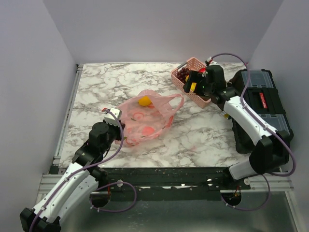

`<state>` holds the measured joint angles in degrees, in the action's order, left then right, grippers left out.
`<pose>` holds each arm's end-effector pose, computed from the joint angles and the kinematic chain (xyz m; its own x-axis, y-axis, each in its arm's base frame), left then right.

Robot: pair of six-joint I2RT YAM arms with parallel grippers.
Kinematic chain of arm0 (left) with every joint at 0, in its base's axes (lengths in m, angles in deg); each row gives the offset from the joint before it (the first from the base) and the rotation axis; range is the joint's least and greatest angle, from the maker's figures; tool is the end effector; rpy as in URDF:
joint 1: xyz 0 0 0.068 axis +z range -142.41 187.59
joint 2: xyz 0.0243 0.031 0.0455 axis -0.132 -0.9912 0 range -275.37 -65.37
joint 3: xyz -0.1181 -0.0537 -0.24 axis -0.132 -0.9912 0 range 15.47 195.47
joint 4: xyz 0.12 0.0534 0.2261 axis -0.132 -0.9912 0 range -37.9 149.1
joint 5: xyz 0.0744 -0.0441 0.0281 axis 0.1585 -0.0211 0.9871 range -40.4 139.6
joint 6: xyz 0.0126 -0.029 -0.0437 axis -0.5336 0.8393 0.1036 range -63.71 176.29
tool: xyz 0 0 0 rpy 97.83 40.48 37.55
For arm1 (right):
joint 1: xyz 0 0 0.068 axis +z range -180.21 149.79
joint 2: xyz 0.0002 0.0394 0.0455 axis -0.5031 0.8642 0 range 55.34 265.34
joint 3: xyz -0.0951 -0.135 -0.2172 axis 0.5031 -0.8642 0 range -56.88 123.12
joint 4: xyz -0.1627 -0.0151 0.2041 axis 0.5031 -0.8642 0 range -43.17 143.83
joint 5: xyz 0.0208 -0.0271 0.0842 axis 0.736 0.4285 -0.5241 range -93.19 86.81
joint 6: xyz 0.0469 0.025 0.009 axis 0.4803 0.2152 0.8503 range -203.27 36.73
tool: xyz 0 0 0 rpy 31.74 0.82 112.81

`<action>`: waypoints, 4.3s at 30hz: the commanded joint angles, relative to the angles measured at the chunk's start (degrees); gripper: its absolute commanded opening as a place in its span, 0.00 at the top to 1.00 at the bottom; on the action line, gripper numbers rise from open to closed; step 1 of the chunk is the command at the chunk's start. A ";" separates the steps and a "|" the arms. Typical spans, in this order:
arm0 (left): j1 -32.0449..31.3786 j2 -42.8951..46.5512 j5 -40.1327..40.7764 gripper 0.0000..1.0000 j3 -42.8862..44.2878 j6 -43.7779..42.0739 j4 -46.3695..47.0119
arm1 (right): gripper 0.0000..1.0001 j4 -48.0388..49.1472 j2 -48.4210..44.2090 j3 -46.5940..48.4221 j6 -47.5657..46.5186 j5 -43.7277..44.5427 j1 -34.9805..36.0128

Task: Take the fake fruits out of the plastic bag
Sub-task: Place the fake fruit in the bin, then adjust the plastic bag at the center of the board.

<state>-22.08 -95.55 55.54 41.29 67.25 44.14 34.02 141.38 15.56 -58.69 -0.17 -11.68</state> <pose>0.1269 -0.0680 0.2511 -0.3597 -0.0128 -0.9330 0.3453 0.9271 -0.1459 0.3280 0.1080 0.3173 -0.5894 0.2406 -0.7711 -0.0335 0.9465 0.3209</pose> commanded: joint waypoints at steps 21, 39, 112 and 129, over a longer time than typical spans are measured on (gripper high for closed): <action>0.32 -1.77 2.16 1.00 1.55 -0.77 0.47 | 0.00 14.90 -1.25 3.99 -4.43 -3.35 39.39; 0.41 0.37 0.55 1.00 1.31 0.22 0.63 | 0.36 14.20 19.51 9.69 -4.80 15.80 40.72; 1.57 8.42 10.09 1.00 -6.27 40.38 -12.84 | 0.00 53.63 19.57 -16.74 -2.95 10.74 37.40; 1.57 20.38 12.37 1.00 -15.75 37.27 -4.23 | 0.00 61.36 20.07 -20.01 -2.01 -1.60 39.26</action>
<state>-20.86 -81.19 69.04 27.85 107.05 35.86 91.99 160.68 -7.80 -60.77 0.62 25.87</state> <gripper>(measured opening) 0.003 0.998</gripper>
